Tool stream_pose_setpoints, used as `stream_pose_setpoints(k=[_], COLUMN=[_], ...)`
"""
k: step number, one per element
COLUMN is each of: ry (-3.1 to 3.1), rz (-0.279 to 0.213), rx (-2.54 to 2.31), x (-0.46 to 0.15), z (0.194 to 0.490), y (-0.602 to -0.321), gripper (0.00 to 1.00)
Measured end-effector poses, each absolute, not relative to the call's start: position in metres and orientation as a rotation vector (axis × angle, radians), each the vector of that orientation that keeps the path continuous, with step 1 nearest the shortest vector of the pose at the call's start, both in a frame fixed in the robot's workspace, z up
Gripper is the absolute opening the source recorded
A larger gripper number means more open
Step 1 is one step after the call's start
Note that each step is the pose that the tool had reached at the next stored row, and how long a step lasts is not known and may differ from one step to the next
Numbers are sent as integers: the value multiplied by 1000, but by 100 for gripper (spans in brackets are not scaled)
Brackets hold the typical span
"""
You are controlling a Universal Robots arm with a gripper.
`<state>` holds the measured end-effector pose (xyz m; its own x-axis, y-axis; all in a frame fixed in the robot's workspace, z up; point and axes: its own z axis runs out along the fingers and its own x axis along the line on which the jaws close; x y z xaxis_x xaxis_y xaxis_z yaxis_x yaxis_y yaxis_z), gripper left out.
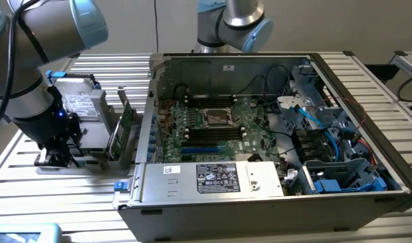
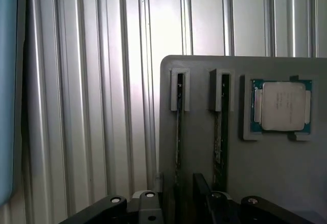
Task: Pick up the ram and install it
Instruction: 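Pick up the ram and move it above insertion slot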
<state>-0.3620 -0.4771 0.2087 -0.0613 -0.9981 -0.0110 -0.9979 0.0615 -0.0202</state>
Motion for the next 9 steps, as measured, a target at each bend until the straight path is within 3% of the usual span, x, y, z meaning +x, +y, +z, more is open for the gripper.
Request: stream_pose_setpoints(k=[9], ry=[2273], rz=[-10], rx=[-2137], x=[-363], z=[202], y=[-474], gripper=[36])
